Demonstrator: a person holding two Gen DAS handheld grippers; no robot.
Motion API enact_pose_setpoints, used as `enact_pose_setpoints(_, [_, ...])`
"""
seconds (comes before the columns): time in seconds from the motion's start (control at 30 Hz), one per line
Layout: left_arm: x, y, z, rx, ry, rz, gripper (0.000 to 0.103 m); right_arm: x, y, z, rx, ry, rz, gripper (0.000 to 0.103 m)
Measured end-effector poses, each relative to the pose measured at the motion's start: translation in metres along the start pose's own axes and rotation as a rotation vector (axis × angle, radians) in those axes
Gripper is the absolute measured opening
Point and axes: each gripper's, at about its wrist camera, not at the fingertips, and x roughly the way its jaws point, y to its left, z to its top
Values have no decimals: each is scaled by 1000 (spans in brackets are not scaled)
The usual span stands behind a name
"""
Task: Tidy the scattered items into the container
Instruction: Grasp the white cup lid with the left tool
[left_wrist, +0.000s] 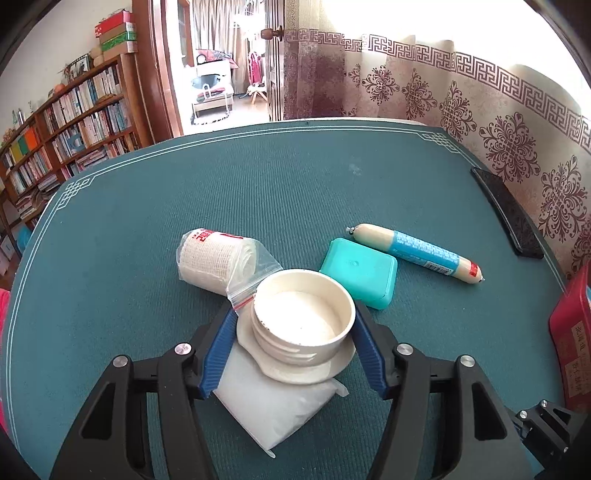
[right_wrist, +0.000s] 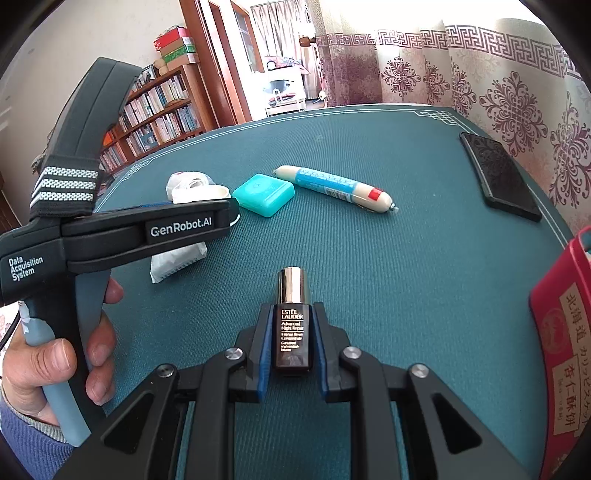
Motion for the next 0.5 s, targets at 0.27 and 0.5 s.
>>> enact_pose_setpoints(0.27, [-22,13,1,-79,-48,-98,64,3,-3,2,4,-3,-8,22])
enact_pose_setpoints(0.5, [-43,1,5,-59,-67,-166,64,-5,-11,3,48,-35,-2,22])
